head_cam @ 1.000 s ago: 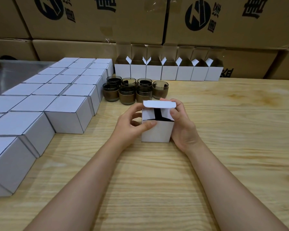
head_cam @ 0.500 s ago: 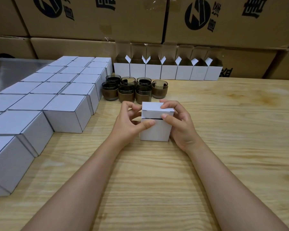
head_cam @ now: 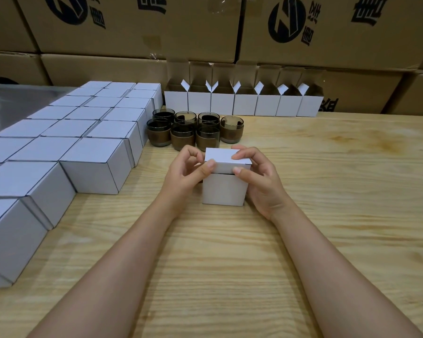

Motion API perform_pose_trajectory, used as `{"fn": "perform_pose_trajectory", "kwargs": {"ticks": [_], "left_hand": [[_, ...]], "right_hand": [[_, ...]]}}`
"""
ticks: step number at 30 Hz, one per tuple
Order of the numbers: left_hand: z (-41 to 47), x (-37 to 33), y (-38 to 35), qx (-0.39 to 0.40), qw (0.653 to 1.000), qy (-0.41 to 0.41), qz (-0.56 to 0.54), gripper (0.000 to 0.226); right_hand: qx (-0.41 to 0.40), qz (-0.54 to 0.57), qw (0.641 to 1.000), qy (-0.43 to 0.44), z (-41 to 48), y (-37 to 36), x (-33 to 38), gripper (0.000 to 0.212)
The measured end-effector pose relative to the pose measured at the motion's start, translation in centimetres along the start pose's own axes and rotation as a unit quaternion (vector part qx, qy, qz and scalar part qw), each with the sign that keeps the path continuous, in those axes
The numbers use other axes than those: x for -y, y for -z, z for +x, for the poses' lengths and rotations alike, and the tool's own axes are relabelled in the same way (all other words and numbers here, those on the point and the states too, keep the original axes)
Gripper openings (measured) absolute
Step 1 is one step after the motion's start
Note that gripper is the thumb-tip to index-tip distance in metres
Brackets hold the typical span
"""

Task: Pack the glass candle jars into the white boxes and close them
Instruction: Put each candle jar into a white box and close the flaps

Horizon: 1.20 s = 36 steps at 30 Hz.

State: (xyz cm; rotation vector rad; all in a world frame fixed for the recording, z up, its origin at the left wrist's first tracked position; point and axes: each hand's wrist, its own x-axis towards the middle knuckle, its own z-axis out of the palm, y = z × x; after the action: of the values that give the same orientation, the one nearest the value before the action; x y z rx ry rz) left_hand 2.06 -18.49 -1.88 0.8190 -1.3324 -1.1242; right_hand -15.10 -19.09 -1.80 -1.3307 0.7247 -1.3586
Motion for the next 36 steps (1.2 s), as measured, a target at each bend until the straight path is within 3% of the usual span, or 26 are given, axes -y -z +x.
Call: {"fn": "perform_pose_trajectory", "kwargs": {"ticks": [7, 13, 18, 23, 26, 28, 29, 30, 32, 36], "left_hand": [[0.4, 0.3, 0.2, 0.001, 0.997, 0.021, -0.073, 0.011], [0.5, 0.3, -0.3, -0.020, 0.996, 0.034, -0.083, 0.016], [0.9, 0.2, -0.7, -0.056, 0.988, 0.081, -0.120, 0.028], [0.9, -0.6, -1.0, -0.061, 0.982, 0.110, -0.144, 0.050], [0.5, -1.1, -1.2, -0.064, 0.989, 0.088, -0.101, 0.057], [0.2, -1.9, -1.4, -0.082, 0.996, 0.011, 0.027, 0.054], [0.0, -2.2, -1.6, -0.094, 0.985, -0.045, 0.140, 0.048], [-0.3, -2.5, -1.8, -0.099, 0.951, -0.096, 0.276, 0.043], [-1.1, -2.7, -2.4, -0.079, 0.844, -0.165, 0.504, 0.038], [-3.0, -2.9, -3.6, -0.037, 0.693, -0.197, 0.693, 0.048]], "right_hand": [[0.024, 0.019, 0.999, -0.018, -0.1, 0.0, 0.3, 0.016], [0.006, 0.067, 0.996, -0.059, 0.0, -0.1, 0.6, 0.012], [0.016, 0.023, 0.998, -0.059, 0.2, -0.1, 0.2, 0.015], [0.016, 0.058, 0.995, -0.075, 0.3, 0.2, 0.1, 0.029], [0.012, 0.073, 0.993, -0.089, 0.3, 0.3, 0.1, 0.033], [-0.003, 0.064, 0.994, -0.088, 0.4, 0.2, 0.0, 0.030], [-0.007, 0.053, 0.995, -0.085, 0.5, 0.2, 0.0, 0.026], [-0.005, 0.042, 0.996, -0.080, 0.5, 0.1, -0.1, 0.025], [0.015, 0.027, 0.997, -0.067, 0.4, -0.1, -0.2, 0.029], [0.059, 0.005, 0.996, -0.066, 0.1, -0.4, -0.1, 0.039]]}}
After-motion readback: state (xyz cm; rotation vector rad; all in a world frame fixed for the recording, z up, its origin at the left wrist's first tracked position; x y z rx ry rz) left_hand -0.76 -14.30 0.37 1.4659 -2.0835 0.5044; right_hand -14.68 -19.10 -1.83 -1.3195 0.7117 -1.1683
